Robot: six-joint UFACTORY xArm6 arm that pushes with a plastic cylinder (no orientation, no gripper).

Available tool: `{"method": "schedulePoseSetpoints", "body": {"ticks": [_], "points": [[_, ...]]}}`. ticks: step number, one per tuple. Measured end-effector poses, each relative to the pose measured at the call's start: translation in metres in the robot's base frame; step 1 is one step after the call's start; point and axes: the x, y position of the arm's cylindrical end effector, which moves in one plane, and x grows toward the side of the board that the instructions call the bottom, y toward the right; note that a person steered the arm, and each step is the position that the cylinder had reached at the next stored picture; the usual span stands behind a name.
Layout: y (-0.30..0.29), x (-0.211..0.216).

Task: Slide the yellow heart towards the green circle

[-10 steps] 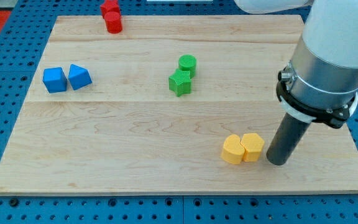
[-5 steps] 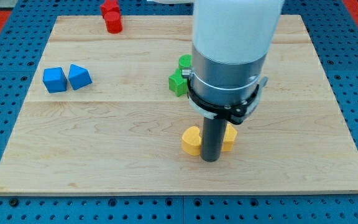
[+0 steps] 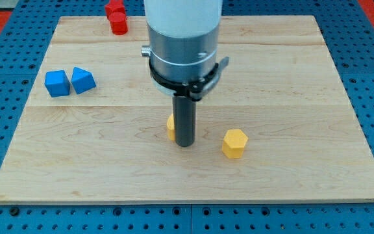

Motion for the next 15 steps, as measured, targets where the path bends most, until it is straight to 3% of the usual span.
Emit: {"method": "schedulePoseSetpoints", "body": {"ticks": [2,5,8,12,15], "points": [[-0.059,-0.024],[-0.002,-0.009],[-0.013,-0.045],[-0.079,-0.097],[-0.049,-0.078]]}}
